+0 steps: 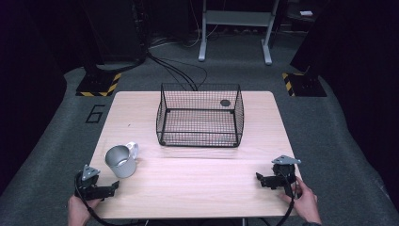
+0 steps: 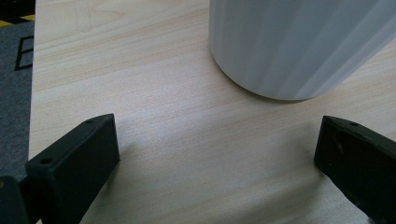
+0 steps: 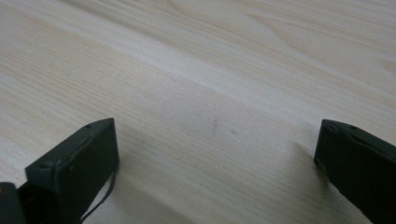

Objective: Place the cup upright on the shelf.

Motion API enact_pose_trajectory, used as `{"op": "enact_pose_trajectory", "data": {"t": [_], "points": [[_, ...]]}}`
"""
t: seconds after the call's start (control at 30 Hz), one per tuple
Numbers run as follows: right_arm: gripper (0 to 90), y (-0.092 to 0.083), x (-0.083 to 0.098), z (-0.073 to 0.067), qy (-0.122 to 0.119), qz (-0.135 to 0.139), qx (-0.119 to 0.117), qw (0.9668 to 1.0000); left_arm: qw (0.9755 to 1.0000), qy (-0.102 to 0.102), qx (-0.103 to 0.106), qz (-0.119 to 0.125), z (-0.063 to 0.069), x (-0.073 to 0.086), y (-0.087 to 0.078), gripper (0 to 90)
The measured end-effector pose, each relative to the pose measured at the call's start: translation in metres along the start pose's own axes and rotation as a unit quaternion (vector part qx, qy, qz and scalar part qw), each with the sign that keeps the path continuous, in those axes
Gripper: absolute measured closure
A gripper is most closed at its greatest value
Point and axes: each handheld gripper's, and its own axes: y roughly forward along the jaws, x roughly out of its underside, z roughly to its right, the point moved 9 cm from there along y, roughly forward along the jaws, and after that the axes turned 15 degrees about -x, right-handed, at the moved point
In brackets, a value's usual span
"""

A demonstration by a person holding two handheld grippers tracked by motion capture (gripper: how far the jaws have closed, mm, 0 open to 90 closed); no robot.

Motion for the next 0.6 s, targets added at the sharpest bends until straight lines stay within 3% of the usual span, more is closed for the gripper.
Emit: {"op": "enact_pose_trajectory", "data": {"t": [0.3,0.4,0.6], "points": [[0.0,0.000,0.000,0.000,0.000,0.001,0.000,1.0000,0.9999,-0.008,0.000,0.010,-0.003,0.001,-0.001,0.1],[0.0,0.000,0.000,0.000,0.000,0.001,0.000,1.0000,0.9997,-0.016,0.014,0.009,-0.004,0.000,-0.005,0.1],[0.0,0.000,0.000,0.000,0.000,0.001,0.000,1.0000,0.9994,-0.012,0.025,0.020,-0.001,-0.011,-0.014,0.0]]}}
